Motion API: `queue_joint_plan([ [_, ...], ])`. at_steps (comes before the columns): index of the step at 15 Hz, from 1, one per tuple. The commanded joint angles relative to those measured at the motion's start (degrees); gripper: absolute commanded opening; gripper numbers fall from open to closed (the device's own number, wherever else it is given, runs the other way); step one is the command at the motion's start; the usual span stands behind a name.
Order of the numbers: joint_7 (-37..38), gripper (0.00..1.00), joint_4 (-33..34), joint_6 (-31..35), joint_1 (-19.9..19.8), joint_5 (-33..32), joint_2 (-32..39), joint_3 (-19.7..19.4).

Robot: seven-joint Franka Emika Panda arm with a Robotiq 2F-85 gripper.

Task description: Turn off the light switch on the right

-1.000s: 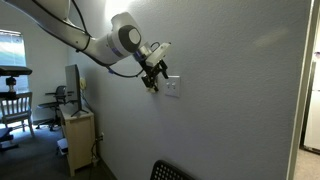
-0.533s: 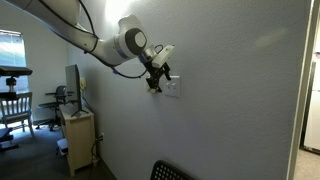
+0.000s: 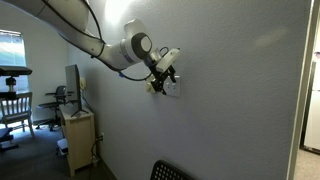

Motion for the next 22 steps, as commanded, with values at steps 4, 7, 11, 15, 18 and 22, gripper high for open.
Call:
queue_joint_plan([
  [4,3.3,1.00,0.3,2.4,-0.5,-0.4,1.7,0.7],
  [7,4.2,1.00,-0.4,3.3,-0.1,-1.8,1.3,0.4],
  [11,3.8,1.00,-1.3,4.4,0.0,-2.1,1.2,0.8],
  [15,4.2,1.00,-1.5,4.5,-0.2,-1.8,1.2,0.8],
  [18,2.9,1.00,-1.5,2.9,-0.6,0.3,1.7,1.5],
  [22,3.1,1.00,-1.8,1.9,-0.6,1.4,2.4,1.6],
])
